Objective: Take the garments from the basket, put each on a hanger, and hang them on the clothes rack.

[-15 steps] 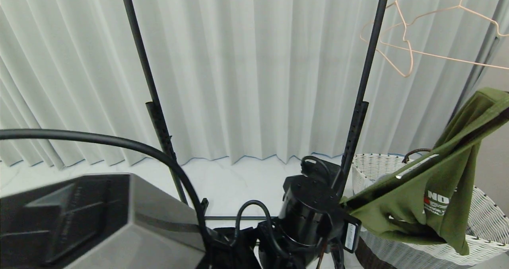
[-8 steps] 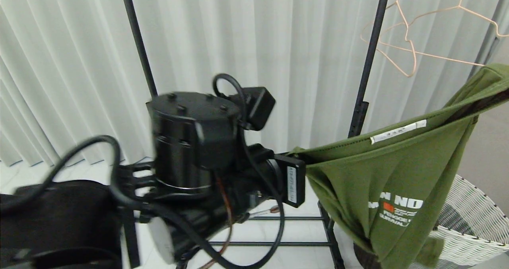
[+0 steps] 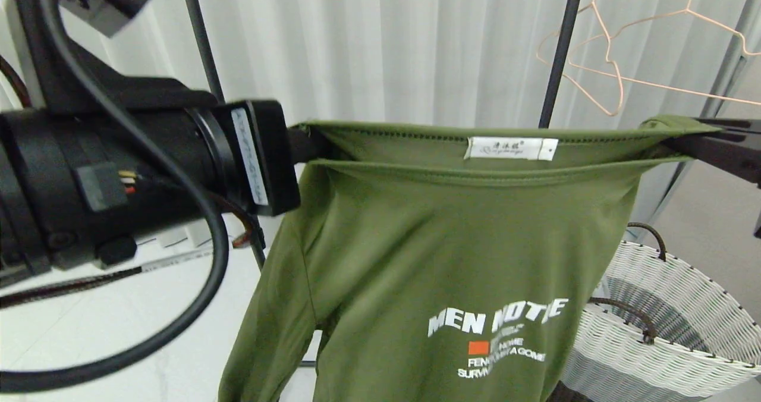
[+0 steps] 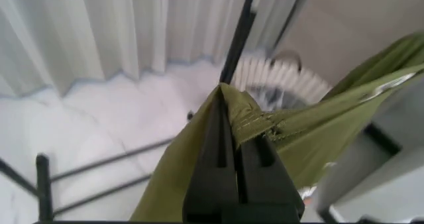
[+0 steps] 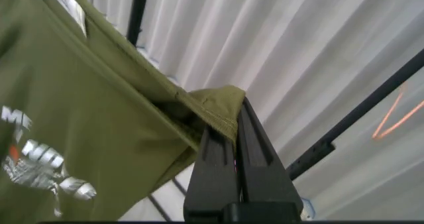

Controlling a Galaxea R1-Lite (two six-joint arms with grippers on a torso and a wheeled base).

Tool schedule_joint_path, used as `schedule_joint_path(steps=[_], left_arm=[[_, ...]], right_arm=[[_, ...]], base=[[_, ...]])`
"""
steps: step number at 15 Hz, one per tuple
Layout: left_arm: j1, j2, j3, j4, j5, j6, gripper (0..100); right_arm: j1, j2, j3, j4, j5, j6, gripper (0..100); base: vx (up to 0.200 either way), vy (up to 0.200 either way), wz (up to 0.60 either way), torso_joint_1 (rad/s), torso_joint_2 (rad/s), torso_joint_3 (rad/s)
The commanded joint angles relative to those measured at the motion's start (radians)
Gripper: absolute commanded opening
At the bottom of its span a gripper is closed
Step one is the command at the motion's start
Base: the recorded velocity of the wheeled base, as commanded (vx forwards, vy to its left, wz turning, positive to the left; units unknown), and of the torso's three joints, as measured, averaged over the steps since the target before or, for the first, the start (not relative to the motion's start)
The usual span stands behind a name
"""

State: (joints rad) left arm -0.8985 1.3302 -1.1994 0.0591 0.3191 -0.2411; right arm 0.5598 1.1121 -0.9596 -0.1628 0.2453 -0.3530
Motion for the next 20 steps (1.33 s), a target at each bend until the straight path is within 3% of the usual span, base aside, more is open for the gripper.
schedule_joint_path(steps=[1, 3, 6, 11, 15, 18, 20], left_arm=[[0.001, 0.029, -0.094, 0.008, 0.031, 0.003, 0], [0.0, 0.098, -0.204, 0.007, 0.11, 0.042, 0], [0.0, 0.153, -0.296, 0.008, 0.133, 0.06, 0], [-0.003, 0.155, -0.155, 0.007, 0.273, 0.052, 0], [-0.005, 0.162, -0.141, 0.004, 0.291, 0.051, 0], [-0.008, 0.164, -0.14, 0.008, 0.322, 0.054, 0], [-0.034, 0.195, -0.16, 0.005, 0.334, 0.054, 0]], right_arm=[[0.003, 0.055, -0.056, -0.001, -0.011, 0.0, 0], [0.008, 0.101, -0.134, -0.001, -0.017, 0.005, 0], [0.008, 0.153, -0.205, -0.001, -0.017, 0.02, 0], [0.006, 0.184, -0.199, -0.001, -0.02, 0.086, 0], [0.005, 0.198, -0.197, 0.003, -0.032, 0.14, 0], [-0.001, 0.189, -0.2, 0.009, -0.199, 0.141, 0], [-0.004, 0.133, -0.199, 0.069, -0.241, 0.141, 0]], base=[[0.0, 0.0, 0.0, 0.0, 0.0, 0.0], [0.0, 0.0, 0.0, 0.0, 0.0, 0.0], [0.0, 0.0, 0.0, 0.0, 0.0, 0.0], [0.0, 0.0, 0.0, 0.0, 0.0, 0.0], [0.0, 0.0, 0.0, 0.0, 0.0, 0.0], [0.0, 0.0, 0.0, 0.0, 0.0, 0.0], [0.0, 0.0, 0.0, 0.0, 0.0, 0.0]])
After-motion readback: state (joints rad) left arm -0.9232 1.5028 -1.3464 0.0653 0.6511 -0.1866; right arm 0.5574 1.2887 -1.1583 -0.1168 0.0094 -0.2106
